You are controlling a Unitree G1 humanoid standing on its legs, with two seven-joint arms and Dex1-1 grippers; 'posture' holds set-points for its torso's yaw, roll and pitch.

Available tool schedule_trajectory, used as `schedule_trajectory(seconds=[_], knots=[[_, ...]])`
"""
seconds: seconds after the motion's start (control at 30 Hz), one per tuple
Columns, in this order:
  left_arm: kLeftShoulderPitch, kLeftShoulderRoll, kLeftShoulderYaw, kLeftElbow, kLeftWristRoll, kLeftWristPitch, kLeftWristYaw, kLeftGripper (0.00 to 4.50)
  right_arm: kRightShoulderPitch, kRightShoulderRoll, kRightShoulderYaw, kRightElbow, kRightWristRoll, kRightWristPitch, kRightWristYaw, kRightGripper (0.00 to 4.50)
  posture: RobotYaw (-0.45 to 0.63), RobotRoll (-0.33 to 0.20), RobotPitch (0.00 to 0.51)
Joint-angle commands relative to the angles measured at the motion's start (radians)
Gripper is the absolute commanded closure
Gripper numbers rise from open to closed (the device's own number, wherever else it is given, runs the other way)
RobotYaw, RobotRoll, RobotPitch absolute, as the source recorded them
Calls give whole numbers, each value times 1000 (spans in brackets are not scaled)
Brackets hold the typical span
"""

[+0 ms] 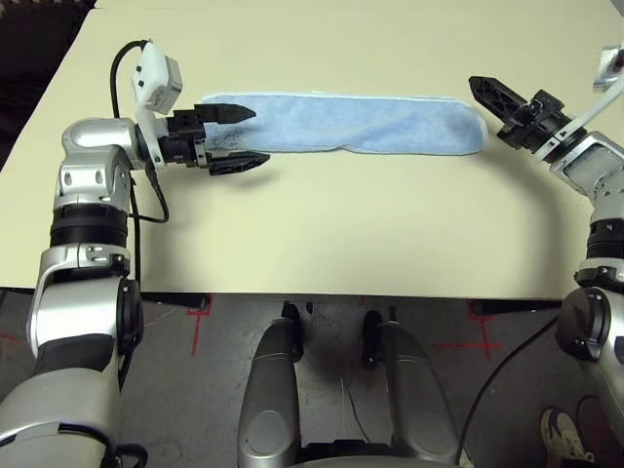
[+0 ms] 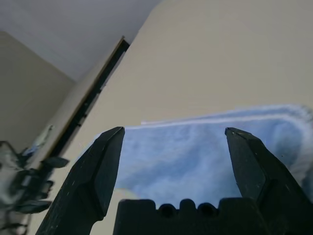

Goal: Fold the towel and set it aside.

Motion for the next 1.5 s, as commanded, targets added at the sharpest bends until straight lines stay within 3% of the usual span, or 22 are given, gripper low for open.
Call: schedule_trajectory(seconds=[0.03,0.43,0.73,1.23,1.5], knots=[[2,8,-31,-1,-2,5,-27,29,45,-39,-62,-49,82,140,-51,37,24,0,353],[-5,-5,-46,-12,-17,30,-23,29,177,-96,-257,-95,268,405,-230,37,22,0,357],[-3,-6,-56,-30,-23,46,-25,29,250,-23,-338,-158,360,452,-367,37,19,0,363],[2,-7,-60,-61,-34,73,-19,29,145,37,-199,22,247,172,-367,37,35,0,360],[-2,-5,-62,-63,-32,73,-18,29,82,43,-147,84,227,143,-348,37,38,0,356]])
